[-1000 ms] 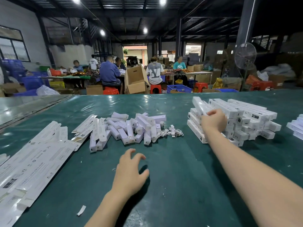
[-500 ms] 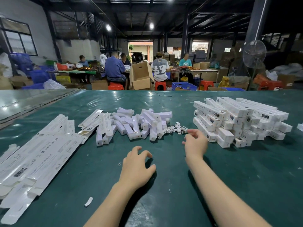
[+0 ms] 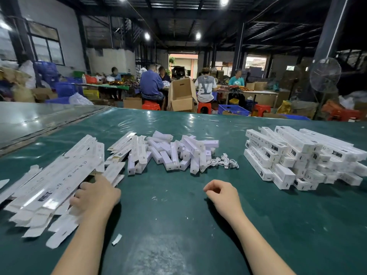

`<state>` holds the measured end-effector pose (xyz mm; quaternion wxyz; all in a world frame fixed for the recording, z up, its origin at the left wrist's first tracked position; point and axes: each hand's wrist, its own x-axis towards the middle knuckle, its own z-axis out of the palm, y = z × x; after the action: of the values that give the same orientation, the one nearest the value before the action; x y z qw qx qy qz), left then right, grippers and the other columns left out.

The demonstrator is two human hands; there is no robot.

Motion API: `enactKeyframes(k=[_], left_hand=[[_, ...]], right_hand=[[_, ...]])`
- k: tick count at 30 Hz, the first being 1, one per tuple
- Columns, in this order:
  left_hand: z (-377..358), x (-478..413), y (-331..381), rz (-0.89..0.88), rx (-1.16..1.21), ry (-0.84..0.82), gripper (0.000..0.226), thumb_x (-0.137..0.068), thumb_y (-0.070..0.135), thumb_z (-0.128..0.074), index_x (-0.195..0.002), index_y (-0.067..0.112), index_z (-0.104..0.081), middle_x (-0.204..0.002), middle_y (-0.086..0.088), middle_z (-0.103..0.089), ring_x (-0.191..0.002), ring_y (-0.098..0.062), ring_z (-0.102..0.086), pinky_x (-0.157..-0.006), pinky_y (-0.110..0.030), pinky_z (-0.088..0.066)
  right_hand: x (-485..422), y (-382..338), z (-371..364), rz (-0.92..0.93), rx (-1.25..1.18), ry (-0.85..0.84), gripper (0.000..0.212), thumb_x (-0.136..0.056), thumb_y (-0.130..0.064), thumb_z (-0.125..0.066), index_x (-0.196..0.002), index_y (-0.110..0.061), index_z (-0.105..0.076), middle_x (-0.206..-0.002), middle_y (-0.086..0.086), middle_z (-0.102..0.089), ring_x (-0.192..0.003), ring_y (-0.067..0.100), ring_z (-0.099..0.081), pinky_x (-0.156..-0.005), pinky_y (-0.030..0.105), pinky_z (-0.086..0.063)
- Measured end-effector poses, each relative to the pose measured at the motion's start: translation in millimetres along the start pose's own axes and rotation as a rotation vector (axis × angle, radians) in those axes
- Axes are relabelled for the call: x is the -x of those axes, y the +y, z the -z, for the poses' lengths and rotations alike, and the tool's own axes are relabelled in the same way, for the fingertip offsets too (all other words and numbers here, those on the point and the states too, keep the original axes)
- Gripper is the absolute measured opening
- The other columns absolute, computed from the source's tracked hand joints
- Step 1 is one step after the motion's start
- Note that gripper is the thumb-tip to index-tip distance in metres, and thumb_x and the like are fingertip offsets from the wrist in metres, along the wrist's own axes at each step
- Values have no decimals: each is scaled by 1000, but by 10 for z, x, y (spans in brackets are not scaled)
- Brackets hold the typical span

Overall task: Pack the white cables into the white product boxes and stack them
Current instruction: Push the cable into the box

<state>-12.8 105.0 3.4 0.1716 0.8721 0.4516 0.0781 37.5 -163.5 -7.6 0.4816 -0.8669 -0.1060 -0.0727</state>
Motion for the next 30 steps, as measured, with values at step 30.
enactKeyframes(k=[30], left_hand=[[-207, 786, 546, -650, 1049, -625, 20, -74, 1, -72, -88, 14, -67, -87, -8, -70, -65, -10, -64, -60, -25, -55]], right_hand=[[26, -135, 58, -331, -1060, -28, 18, -75, -24, -65, -80, -9, -56, -47, 1, -57, -33, 10, -46, -32, 15, -33]])
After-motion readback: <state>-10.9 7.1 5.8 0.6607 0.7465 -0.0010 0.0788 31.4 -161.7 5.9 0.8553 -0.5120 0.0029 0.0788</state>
